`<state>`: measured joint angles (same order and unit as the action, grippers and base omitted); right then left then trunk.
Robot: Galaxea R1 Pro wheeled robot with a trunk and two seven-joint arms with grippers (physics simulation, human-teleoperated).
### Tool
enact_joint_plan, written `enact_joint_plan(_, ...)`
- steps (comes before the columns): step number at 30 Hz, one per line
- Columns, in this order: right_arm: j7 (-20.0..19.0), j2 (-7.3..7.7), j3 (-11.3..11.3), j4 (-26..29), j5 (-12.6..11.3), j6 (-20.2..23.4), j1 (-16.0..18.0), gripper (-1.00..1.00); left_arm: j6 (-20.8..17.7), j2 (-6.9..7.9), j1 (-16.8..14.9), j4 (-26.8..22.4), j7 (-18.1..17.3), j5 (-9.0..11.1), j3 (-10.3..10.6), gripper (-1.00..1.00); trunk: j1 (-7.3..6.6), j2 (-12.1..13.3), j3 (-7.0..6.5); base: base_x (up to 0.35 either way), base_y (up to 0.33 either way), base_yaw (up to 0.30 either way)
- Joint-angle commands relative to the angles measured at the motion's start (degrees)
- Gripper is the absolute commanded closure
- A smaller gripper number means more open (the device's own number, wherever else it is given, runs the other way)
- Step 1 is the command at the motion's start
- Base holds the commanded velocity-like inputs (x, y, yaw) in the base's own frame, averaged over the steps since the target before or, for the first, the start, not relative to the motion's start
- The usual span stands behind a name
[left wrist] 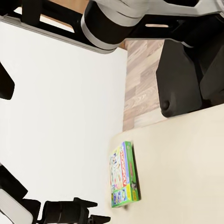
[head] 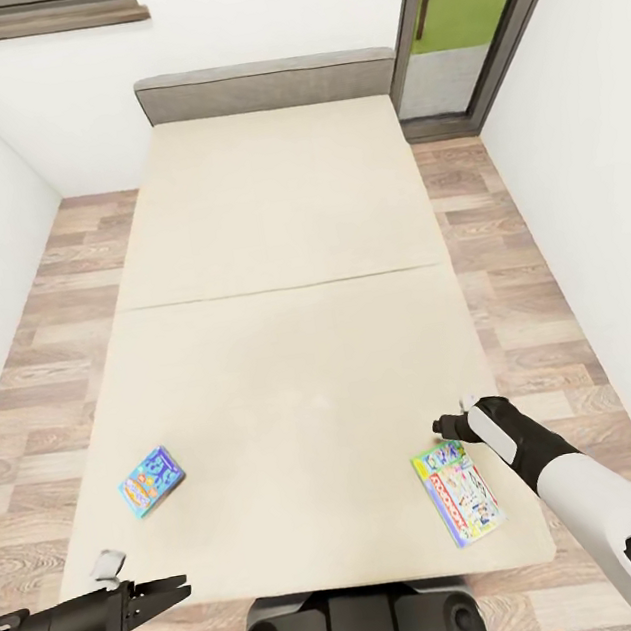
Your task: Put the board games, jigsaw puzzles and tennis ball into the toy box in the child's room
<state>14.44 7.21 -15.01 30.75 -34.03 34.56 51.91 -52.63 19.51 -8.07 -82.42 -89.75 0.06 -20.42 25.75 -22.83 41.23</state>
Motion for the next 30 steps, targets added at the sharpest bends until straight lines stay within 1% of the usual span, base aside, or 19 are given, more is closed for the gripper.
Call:
enact_joint_plan(1, 0.5, 0.08, -0.5, 0.1, -0.6, 0.2, 0.0, -1.00, -0.6, 0.01, 0.0, 0.0, -0.2, -0.1, 0.0, -1.00, 0.03, -0.1, 0.16, 0.000, 0.000, 0.000)
enact_joint_plan(18, 0.5, 0.07, -0.5, 0.2, -0.6, 0.2, 0.0, -1.00, -0.6, 0.00, 0.0, 0.0, -0.2, -0.1, 0.0, -1.00, 0.03, -0.1, 1.67, 0.000, 0.000, 0.000)
enact_joint_plan(30, 0.5, 0.09, -0.5, 1.9, -0.5, 0.2, 0.0, -1.00, -0.6, 0.08, 0.0, 0.0, -0.2, -0.1, 0.0, -1.00, 0.03, -0.1, 1.90, 0.000, 0.000, 0.000)
